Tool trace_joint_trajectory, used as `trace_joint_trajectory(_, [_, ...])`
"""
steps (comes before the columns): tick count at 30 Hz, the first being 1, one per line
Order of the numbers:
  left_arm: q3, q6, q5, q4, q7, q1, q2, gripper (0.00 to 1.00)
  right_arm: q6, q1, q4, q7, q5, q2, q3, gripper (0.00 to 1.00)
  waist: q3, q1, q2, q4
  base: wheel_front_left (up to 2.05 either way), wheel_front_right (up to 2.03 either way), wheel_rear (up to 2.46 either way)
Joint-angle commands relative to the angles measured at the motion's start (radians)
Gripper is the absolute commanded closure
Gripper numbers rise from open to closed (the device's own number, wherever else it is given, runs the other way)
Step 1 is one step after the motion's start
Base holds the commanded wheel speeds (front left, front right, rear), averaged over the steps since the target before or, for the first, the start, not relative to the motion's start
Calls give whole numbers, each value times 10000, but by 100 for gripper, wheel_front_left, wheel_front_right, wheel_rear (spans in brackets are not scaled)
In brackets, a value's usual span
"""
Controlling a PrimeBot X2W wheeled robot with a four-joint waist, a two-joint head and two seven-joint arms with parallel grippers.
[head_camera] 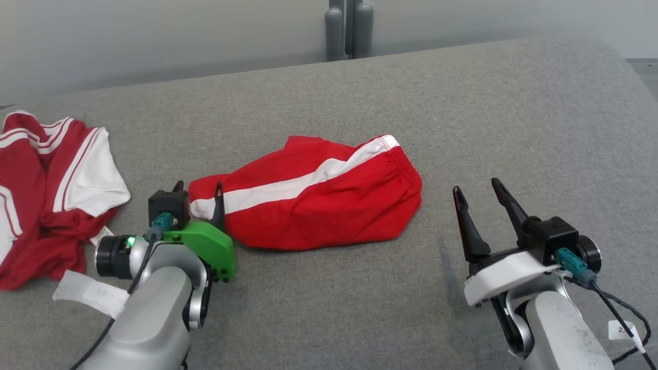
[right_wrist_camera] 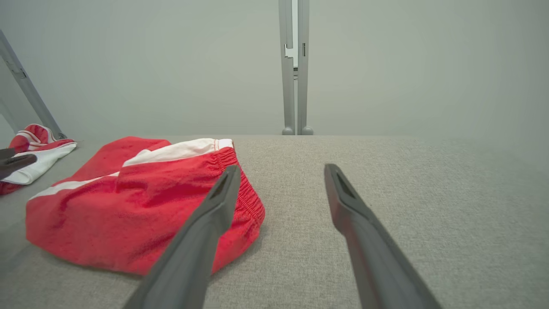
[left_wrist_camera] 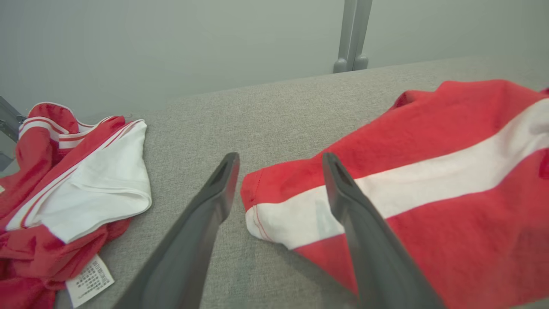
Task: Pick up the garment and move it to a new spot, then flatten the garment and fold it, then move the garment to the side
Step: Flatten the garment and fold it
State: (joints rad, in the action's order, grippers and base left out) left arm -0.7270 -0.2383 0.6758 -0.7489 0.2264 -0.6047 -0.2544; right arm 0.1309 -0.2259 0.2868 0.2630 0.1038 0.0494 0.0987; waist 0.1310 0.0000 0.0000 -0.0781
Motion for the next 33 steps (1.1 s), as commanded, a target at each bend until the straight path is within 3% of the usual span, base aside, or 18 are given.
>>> trace_joint_trajectory(1, [-37,-68,-136,152,98,166,-4,0,-3,-208,241,24,-56,17,42,0,-190,0,0,498,0,0,0])
trace_joint_trajectory(10, [64,-499,-463,2316,387,1675,-151,0,-3,-1905,2374,-454,-350,96,21,0,-383,0,0,1479,0,0,0])
trace_joint_trajectory(21, [1080,-897,-889,4620,389,3498,-762,0,-3,-2806,4127,-621,89,319,-226,0,-595,0,0,1953,0,0,0])
trace_joint_trajectory(33, [1729,-766,-1089,5390,391,4347,-738,0,-3,-3808,5864,-1309,1542,483,-188,0,-600,0,0,2477,0,0,0])
